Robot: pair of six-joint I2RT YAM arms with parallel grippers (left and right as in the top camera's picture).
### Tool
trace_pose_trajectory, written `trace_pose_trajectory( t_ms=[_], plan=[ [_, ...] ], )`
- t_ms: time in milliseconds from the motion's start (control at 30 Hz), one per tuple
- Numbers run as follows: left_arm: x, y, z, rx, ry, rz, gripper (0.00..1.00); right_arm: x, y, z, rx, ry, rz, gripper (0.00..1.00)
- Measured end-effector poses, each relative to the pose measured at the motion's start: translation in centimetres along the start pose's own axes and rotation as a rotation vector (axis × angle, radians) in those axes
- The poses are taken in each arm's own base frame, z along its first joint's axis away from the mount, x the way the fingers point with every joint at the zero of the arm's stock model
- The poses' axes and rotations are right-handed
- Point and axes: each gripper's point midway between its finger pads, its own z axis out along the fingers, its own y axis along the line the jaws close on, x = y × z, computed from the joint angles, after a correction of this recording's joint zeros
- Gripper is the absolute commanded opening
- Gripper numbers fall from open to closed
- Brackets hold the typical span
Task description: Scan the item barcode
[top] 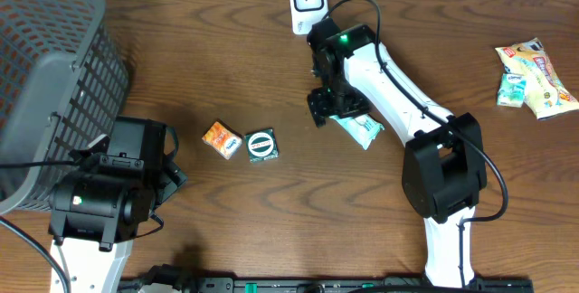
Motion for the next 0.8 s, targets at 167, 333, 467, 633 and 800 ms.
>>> trace_pose_trajectory(
  t_ms=[167,333,467,633,800],
  plan=[
    [0.0,0.0,0.0,0.0,0.0,0.0,0.98,0.4,-2.6,1.2,0.152,0.007,-0.009,0.91],
    [0.0,0.0,0.0,0.0,0.0,0.0,0.98,0.4,-3.6,2.3,0.204,-0.001,-0.014,0.82],
    [0.0,0.0,0.0,0.0,0.0,0.0,0.98,0.4,-3.8,3.2,0.22,-0.01,-0.018,0.73],
    [0.0,0.0,0.0,0.0,0.0,0.0,0.97,0.1,-3.8,4.0,0.223,-0.028,-0.022,0.58],
    [0.0,0.0,0.0,0.0,0.0,0.0,0.97,0.0,-3.8,4.4,0.225,-0.036,-0.02,0.55]
  ],
)
